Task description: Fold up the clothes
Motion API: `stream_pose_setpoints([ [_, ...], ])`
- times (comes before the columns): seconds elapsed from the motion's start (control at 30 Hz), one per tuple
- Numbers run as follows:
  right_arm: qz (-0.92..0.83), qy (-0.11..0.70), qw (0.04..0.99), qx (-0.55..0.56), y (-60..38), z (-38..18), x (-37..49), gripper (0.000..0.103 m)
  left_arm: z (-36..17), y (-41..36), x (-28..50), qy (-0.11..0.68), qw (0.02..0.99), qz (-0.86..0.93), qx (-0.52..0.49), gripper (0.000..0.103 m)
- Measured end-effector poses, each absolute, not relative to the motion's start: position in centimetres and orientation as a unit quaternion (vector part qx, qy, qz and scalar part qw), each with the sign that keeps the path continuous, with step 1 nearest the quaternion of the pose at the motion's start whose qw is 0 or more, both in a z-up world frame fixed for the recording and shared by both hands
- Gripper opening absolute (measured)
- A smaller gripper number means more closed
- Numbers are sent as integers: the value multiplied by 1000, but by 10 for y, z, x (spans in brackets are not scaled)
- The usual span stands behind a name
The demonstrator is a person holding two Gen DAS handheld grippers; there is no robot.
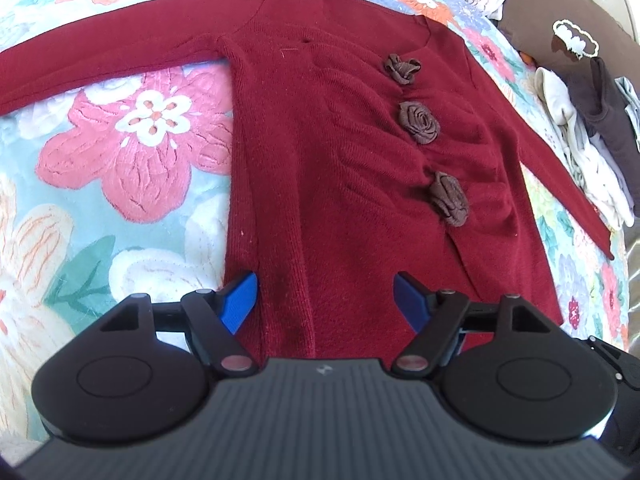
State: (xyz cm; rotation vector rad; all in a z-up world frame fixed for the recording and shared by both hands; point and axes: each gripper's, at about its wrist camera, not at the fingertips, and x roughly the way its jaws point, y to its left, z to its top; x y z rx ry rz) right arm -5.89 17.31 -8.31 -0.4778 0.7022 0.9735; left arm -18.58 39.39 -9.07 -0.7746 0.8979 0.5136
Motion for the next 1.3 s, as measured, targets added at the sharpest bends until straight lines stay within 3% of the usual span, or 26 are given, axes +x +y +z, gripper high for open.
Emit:
stream_pose_setpoints([
  [0.23, 515, 417, 749, -27, 155, -57, -34, 3, -75, 391, -193, 373, 825, 225, -360, 75],
  [0.43, 508, 455, 727, -81, 170, -84, -36, 6, -65, 382, -187, 359, 848, 203, -332, 75],
  [0.57, 547, 439, 712, -40, 156, -77, -41, 10, -54, 369, -181, 340, 873, 161, -311, 75],
  [0.7, 497, 398, 770, -16, 139, -65, -30, 21, -51, 356, -170, 339, 883, 127, -300, 75],
  [0.9, 387, 401, 830, -4, 125, -77, 7, 32, -65, 337, -143, 355, 870, 93, -329, 75],
  [1.0, 356, 414, 838, -7, 126, -91, 17, 48, -76, 330, -126, 379, 863, 104, -318, 75],
  [1.1, 349, 424, 836, -15, 127, -106, 22, 49, -89, 326, -116, 400, 854, 100, -318, 74],
  [1.13, 349, 428, 834, -19, 128, -111, 23, 48, -92, 322, -114, 404, 855, 103, -309, 72],
  [1.17, 356, 420, 834, -27, 129, -110, 19, 43, -94, 318, -113, 407, 859, 106, -292, 52],
  [1.2, 364, 412, 835, -36, 131, -108, 14, 5, -94, 314, -111, 410, 863, 106, -274, 24],
  [1.23, 371, 403, 835, -44, 132, -106, 10, 7, -94, 310, -110, 412, 868, 106, -258, 16],
  [1.3, 383, 372, 845, -7, 119, -89, 2, 7, -92, 305, -112, 410, 873, 109, -240, 15],
])
